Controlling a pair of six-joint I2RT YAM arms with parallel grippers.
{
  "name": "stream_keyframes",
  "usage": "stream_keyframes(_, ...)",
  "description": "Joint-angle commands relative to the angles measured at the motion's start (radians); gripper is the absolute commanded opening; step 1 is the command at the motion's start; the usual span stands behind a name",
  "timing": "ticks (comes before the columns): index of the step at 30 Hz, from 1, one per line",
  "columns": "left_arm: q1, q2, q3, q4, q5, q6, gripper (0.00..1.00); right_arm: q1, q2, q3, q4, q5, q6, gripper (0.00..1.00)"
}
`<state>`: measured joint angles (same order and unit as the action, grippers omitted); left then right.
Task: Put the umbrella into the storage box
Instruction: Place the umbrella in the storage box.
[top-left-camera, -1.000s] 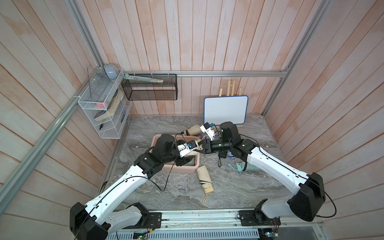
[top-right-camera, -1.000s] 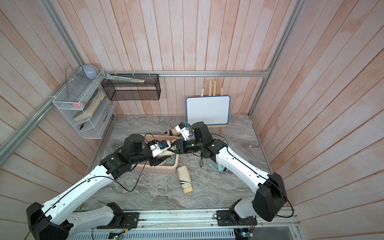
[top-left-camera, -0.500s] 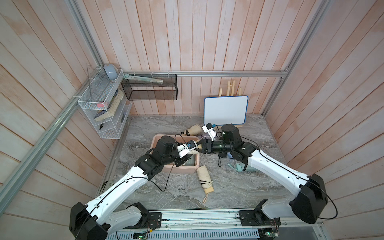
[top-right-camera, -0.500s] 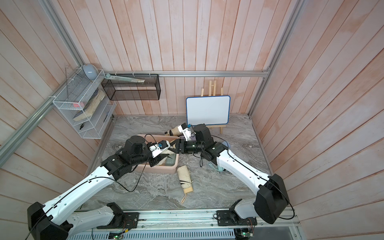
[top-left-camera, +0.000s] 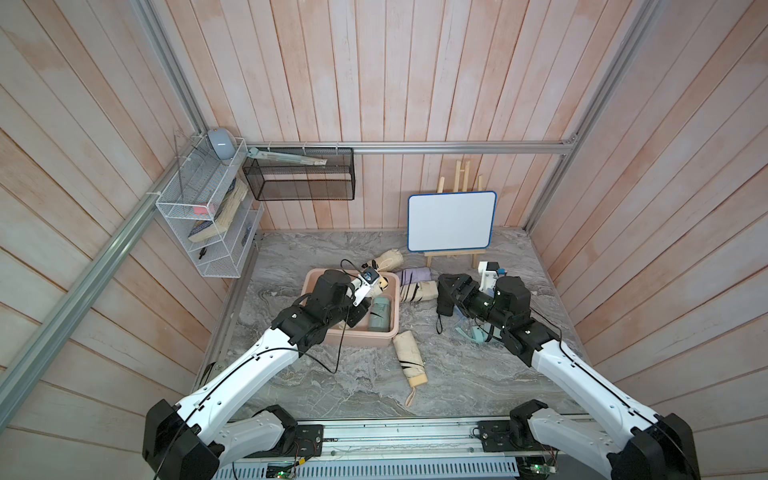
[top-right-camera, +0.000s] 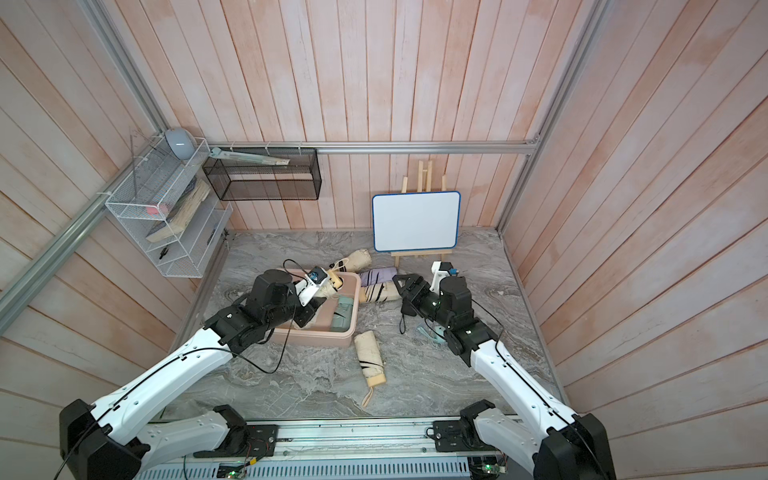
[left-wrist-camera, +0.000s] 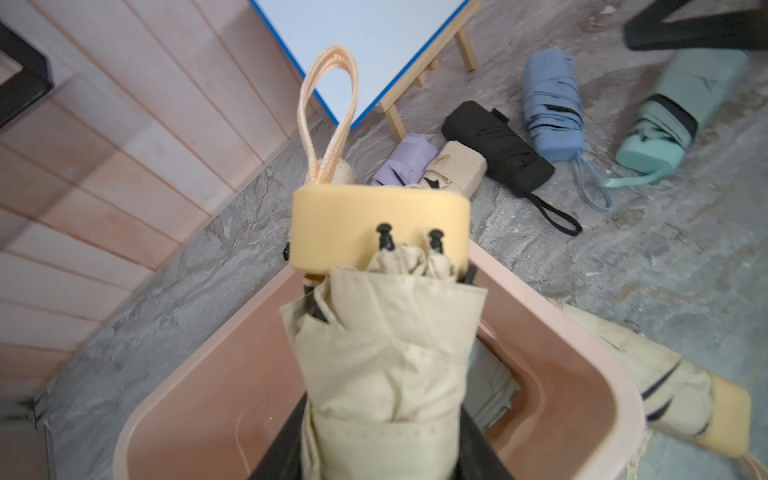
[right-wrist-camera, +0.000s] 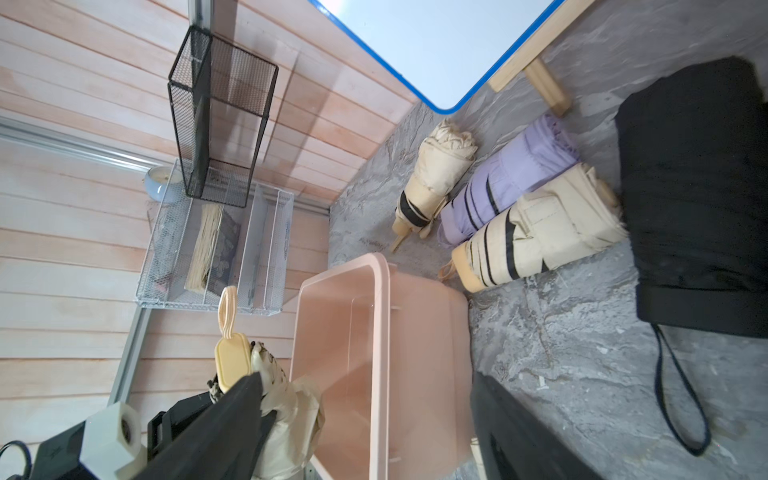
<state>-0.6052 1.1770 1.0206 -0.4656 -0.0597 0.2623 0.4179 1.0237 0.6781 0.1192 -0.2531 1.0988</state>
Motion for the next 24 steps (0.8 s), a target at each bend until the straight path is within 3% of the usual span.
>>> stream_keyframes(1, 0.022, 0.037, 0.075, -0.019, -0.066, -0.211, 0.30, -0.012, -0.013, 0.036, -0.022, 0.093, -0.009, 0.84)
stream_keyframes(10, 0.045, 0.118, 0.051, -0.030, 0.021, -0.457, 0.30, -0.036, -0.003, 0.042, -0.067, 0.086, -0.015, 0.84)
stream_keyframes(16, 0.098, 0.167, 0.007, 0.032, 0.038, -0.481, 0.30, -0.039, -0.030, 0.007, -0.079, 0.107, -0.002, 0.84)
stream_keyframes(24, 0.102, 0.238, -0.046, 0.114, 0.070, -0.466, 0.29, -0.040, -0.032, 0.013, -0.119, 0.119, -0.010, 0.84)
